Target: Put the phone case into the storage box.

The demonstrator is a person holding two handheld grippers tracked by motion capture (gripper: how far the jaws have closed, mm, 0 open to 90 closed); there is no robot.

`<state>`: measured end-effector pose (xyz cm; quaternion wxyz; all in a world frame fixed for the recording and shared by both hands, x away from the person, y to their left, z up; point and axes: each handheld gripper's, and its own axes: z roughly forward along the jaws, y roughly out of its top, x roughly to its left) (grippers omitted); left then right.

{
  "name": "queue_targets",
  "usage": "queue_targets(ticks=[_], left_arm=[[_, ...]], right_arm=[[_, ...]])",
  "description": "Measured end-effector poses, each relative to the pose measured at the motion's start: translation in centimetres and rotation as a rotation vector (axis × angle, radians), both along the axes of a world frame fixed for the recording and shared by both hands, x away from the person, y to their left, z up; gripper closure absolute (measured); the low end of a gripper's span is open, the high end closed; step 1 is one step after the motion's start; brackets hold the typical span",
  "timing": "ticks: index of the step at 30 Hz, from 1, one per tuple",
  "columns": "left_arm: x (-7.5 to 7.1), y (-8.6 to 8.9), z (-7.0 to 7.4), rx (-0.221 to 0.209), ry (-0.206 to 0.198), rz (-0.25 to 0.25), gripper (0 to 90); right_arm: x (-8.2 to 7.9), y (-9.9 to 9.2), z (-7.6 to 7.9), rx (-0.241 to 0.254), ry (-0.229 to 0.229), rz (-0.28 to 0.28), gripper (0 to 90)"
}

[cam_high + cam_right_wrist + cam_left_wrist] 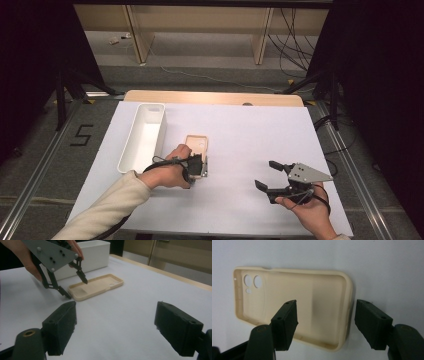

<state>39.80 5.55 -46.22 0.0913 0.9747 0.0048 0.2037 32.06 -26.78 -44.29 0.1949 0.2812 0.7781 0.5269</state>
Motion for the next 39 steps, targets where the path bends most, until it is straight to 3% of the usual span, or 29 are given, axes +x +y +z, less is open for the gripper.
queue_targets(ticks=[5, 6, 20, 25, 28, 31, 32, 36, 37, 39], left_arm=[[0.03, -0.02, 0.01, 0.006, 0.004, -0.005, 35.3], [0.07, 0.0, 0.03, 0.008, 0.002, -0.005, 35.2], [0.31, 0.01, -0.07, 0.013, 0.004, -0.007, 37.8], [0.13, -0.01, -0.11, 0.012, 0.022, -0.004, 43.5], [0.1, -0.03, -0.09, 0.014, 0.033, -0.004, 48.7], [0.09, -0.03, -0.06, 0.019, 0.046, -0.013, 51.3], [0.08, -0.03, -0.05, 0.02, 0.053, -0.017, 55.4], [0.03, -0.05, -0.03, 0.027, 0.07, -0.032, 62.1], [-0.01, -0.08, -0.03, 0.031, 0.081, -0.037, 63.7], [-0.03, -0.09, -0.02, 0.033, 0.08, -0.039, 65.4]], right_arm=[[0.02, 0.01, -0.03, -0.001, -0.007, -0.001, 19.3], [0.09, 0.16, -0.17, 0.025, -0.012, 0.001, 19.3], [0.08, 0.14, -0.16, 0.016, -0.01, 0.004, 19.4], [-0.01, 0.01, -0.03, -0.002, 0.004, 0.003, 19.4], [0.06, 0.21, -0.16, 0.02, -0.009, 0.009, 19.4], [-0.01, 0.27, -0.17, 0.026, 0.01, 0.009, 19.4], [0.02, 0.08, -0.07, -0.005, -0.003, 0.005, 19.4], [0.02, 0.09, -0.07, -0.004, -0.003, 0.007, 19.5], [-0.07, 0.09, -0.06, -0.008, 0.018, 0.011, 19.5], [0.0, 0.08, -0.08, -0.01, 0.005, 0.011, 19.5]])
